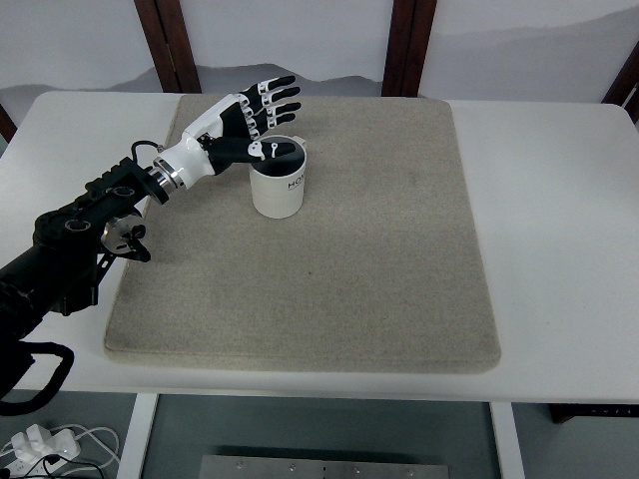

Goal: Flip white cup upright

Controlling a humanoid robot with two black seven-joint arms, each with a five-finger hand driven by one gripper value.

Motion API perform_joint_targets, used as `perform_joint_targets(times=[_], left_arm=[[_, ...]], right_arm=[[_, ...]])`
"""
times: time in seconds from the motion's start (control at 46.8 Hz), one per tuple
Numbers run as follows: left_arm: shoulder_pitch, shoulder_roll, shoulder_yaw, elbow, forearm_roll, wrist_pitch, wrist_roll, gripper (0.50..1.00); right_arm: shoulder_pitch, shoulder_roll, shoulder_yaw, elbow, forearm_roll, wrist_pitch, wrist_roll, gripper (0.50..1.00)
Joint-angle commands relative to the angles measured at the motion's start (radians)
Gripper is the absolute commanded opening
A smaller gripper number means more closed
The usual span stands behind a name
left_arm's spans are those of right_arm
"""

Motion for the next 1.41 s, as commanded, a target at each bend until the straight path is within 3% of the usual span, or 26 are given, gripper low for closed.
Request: perform_joint_targets(times=[0.0, 0.619, 0.918, 1.068, 1.238, 1.388], left_arm=[[-0.02, 0.017, -0.003, -0.031, -0.028, -0.002, 0.0, 0.992], [-0.144, 0.11, -0.006, -0.049, -0.292, -0.007, 0.0, 0.992], [-0.138, 0.1, 0.0, 0.023, -0.487, 0.108, 0.0, 0.992], [-0.132, 0.08, 0.001, 0.066, -0.548, 0.131, 0.0, 0.992], [-0.13, 0.021, -0.005, 0.159, -0.662, 0.157, 0.112, 0.992], [-0.129, -0.005, -0.005, 0.191, -0.748, 0.231, 0.163, 0.992]], right_arm=[[0.0, 0.0, 0.0, 0.0, 0.0, 0.0, 0.0, 0.952], [0.0, 0.0, 0.0, 0.0, 0.0, 0.0, 0.0, 0.952], [0.0, 0.0, 0.0, 0.0, 0.0, 0.0, 0.0, 0.952], [0.0, 0.0, 0.0, 0.0, 0.0, 0.0, 0.0, 0.952], [0.0, 0.0, 0.0, 0.0, 0.0, 0.0, 0.0, 0.952], [0.0, 0.0, 0.008, 0.0, 0.002, 0.0, 0.0, 0.952]])
